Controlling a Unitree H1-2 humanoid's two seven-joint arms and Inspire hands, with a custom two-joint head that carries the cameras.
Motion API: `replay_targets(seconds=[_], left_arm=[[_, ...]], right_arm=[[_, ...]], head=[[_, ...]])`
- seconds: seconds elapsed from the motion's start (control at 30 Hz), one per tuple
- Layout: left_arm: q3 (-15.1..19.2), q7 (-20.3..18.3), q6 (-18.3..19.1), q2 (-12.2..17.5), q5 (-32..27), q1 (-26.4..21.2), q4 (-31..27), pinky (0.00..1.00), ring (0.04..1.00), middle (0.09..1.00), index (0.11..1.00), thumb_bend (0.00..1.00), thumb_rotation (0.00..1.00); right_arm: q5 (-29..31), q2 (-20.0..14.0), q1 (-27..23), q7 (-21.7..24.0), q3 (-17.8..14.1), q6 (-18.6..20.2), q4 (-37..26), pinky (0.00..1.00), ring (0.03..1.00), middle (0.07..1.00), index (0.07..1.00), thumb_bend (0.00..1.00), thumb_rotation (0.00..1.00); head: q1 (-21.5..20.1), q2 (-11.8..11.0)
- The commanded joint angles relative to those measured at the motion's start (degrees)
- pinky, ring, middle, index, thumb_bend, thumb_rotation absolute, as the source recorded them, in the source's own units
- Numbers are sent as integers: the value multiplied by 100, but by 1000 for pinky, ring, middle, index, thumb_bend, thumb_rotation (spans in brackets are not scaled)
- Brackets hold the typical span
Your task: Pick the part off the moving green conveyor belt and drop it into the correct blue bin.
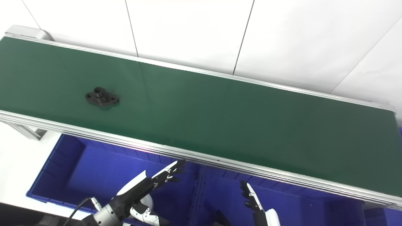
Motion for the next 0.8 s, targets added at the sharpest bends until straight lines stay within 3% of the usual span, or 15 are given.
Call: replay_targets(seconds=[0.0, 0.77], left_arm=[[-11, 23, -200, 29, -73, -25, -106, 880, 964, 1000, 996, 756, 496], [-25, 73, -252, 44, -21, -64, 14, 873, 959, 1000, 991, 755, 492]], right_arm=[[-31, -2, 12, -136, -7, -338, -55, 807, 875, 901, 921, 728, 240], [7, 20, -32, -166, -10, -374, 90, 793, 871, 897, 913, 749, 218]], head=[[-7, -65], [-128, -269]])
